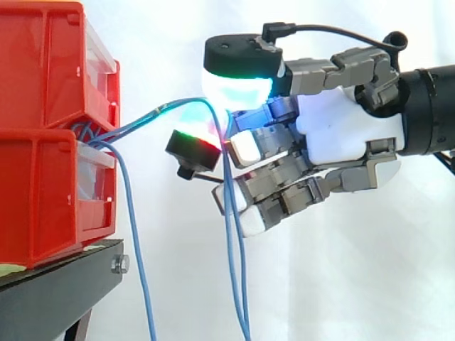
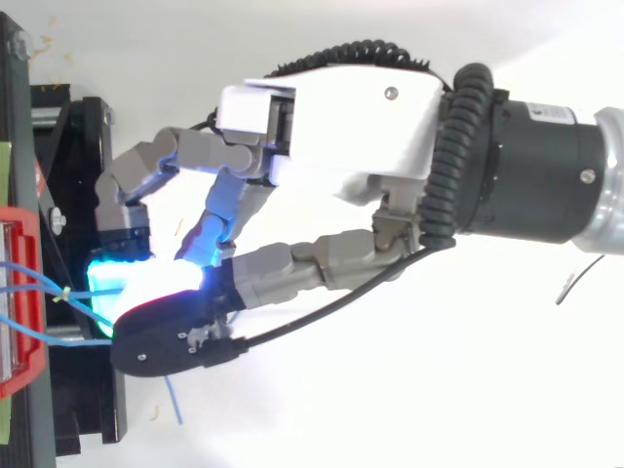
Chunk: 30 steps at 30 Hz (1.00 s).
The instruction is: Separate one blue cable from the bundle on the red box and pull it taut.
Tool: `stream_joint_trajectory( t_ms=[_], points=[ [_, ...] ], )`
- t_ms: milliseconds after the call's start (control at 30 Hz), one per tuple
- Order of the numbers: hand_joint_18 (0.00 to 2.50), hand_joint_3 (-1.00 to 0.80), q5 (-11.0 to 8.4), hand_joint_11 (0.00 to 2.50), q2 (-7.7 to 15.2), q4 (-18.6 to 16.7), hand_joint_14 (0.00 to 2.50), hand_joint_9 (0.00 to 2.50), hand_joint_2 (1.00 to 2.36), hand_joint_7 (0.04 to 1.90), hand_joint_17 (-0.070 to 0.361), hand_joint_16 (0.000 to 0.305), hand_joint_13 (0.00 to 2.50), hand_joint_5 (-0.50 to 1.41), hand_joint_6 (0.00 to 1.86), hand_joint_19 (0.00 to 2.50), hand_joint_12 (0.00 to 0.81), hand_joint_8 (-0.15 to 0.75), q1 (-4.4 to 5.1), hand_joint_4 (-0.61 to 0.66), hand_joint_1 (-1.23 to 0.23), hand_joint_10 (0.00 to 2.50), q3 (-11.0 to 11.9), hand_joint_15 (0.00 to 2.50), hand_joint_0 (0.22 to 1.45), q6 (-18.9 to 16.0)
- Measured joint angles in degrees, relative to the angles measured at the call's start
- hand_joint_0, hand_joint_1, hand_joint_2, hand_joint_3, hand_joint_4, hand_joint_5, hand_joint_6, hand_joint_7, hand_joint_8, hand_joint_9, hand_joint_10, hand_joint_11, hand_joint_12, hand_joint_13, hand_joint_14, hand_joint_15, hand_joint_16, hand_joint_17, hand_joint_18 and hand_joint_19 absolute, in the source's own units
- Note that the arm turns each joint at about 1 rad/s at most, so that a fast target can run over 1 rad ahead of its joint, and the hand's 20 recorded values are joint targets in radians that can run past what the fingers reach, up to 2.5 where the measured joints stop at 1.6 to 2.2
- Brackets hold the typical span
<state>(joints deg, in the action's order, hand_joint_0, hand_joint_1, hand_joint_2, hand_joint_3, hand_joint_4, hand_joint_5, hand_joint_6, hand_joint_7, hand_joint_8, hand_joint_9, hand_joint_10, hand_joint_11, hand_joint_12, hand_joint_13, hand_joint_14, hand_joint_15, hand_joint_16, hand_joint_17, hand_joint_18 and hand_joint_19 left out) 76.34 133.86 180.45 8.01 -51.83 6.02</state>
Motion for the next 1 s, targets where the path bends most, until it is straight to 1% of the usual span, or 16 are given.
stream_joint_trajectory(
  t_ms=[233, 433, 700, 867, 1000],
  points=[
    [0.77, -0.13, -0.18, 0.09, -1.58, 4.97, 0.01, 1.05, 1.75, 1.24, 0.158, 0.070, 0.86, -0.02, 0.85, 0.37, 0.480, 0.284, -0.03, -0.04, -0.67, 0.00, 0.05, 0.23, 0.45, 2.08],
    [0.71, -0.13, -0.55, 0.00, -2.61, 7.72, 0.00, 0.94, 1.74, 1.24, 0.161, 0.072, 0.74, -0.02, 0.85, 0.28, 0.493, 0.292, 0.01, -0.04, -0.69, 0.00, 0.06, 0.12, 0.45, 2.70],
    [0.58, -0.13, -1.14, 0.00, -2.79, 9.03, 0.00, 0.76, 1.72, 1.24, 0.173, 0.077, 0.60, -0.02, 0.85, 0.12, 0.510, 0.292, 0.04, -0.04, -0.70, 0.00, 0.02, 0.03, 0.46, 2.76],
    [0.48, -0.13, -1.26, 0.00, -2.81, 9.91, 0.00, 0.68, 1.67, 1.24, 0.164, 0.073, 0.56, -0.03, 0.85, 0.12, 0.504, 0.293, 0.24, -0.04, -0.72, 0.00, 0.00, 0.03, 0.47, 2.77],
    [0.42, -0.13, -1.31, 0.00, -2.81, 11.57, 0.00, 0.58, 1.67, 1.23, 0.160, 0.071, 0.52, -0.03, 0.85, 0.17, 0.488, 0.263, 0.35, -0.05, -0.72, 0.00, -0.02, 0.06, 0.47, 2.74]
  ],
)
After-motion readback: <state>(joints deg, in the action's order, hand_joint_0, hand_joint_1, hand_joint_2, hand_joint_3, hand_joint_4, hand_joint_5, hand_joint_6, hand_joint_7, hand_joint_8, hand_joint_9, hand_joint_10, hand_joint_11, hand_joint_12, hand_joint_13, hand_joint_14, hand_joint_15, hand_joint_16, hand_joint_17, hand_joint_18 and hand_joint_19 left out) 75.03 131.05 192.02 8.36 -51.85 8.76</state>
